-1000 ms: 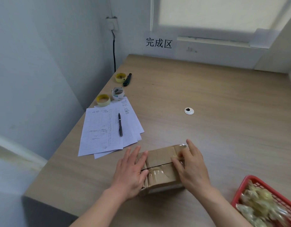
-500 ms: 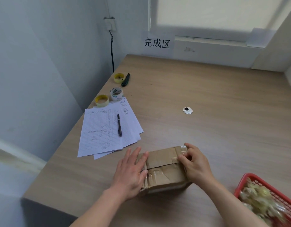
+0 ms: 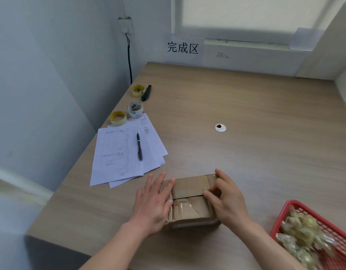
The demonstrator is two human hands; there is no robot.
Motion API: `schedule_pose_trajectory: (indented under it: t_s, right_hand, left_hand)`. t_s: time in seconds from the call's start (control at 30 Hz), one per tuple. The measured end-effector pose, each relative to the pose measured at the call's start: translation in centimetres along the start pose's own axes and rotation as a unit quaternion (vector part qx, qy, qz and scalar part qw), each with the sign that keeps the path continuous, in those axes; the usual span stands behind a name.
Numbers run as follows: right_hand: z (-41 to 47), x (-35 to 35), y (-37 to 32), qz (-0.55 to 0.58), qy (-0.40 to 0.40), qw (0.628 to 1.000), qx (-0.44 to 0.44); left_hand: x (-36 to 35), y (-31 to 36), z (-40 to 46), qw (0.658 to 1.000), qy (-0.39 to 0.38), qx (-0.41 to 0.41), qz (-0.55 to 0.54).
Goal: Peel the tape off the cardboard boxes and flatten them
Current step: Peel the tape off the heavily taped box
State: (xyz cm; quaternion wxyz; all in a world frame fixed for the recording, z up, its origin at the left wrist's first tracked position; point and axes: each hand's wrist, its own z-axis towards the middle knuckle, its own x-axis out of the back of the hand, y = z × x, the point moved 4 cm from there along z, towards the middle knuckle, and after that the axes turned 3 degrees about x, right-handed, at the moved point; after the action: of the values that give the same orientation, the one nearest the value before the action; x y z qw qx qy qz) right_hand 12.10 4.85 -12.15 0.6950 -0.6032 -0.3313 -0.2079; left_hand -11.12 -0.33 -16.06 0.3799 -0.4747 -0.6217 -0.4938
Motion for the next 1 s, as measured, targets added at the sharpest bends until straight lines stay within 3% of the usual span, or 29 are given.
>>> schedule_pose_trajectory:
  t_s: [0.1,0.17,0.3,0.37,0.4,0.47,0.53,0.6,0.7,0.87,1.0]
  right_hand:
    - [0.5,0.4,1.3,0.152,-0.008,0.984,-0.088]
    - [0.6,0.6,1.9,0.268,0.005,0.954,-0.136]
    - [0.1,0.1,3.5,0.493,0.084,0.832,-0.239]
    - [-0.5,-0.4,3.8,0.525,0.131,0.794,-0.278]
    - [-0.8,-0.4,3.6,0.494,0.151,0.807,-0.285]
    - [-1.1,0.4,2.5,0.324,0.179,0.895,-0.25]
    - [-1.3,0.9,0.8,0.184,0.155,0.954,-0.181]
    - [-1.1,0.7,0.1,0.097,0.095,0.978,-0.159]
    - [-0.9,0.0,0.0,-0.079,0.044,0.984,-0.153]
    - [-1.3,-0.3,1.1,-0.037,0.098,0.991,-0.087]
    - [-1.6,-0.4,1.8,0.086,0.179,0.971,-0.13]
  left_hand:
    - [0.3,0.1,0.0,1.0,-0.006,-0.004,-0.008]
    - [0.6,-0.1,0.0,1.0,-0.007,-0.007,-0.011]
    - [0.7,-0.3,0.0,1.0,-0.014,-0.011,-0.009]
    - [0.7,-0.1,-0.1,1.0,-0.017,-0.015,-0.008]
    - [0.7,-0.1,-0.1,1.0,-0.019,-0.014,-0.007]
    - [0.7,-0.1,0.0,1.0,-0.017,-0.008,-0.005]
    - [0.6,0.0,0.1,1.0,-0.017,-0.005,0.0]
    - [0.6,0.1,0.2,1.0,-0.012,-0.004,-0.002]
    - [0.5,0.0,0.1,1.0,-0.011,0.001,0.002]
    - [0.3,0.0,-0.2,1.0,-0.012,0.006,-0.01]
    - [0.4,-0.1,-0.3,1.0,-0.014,0.0,-0.011]
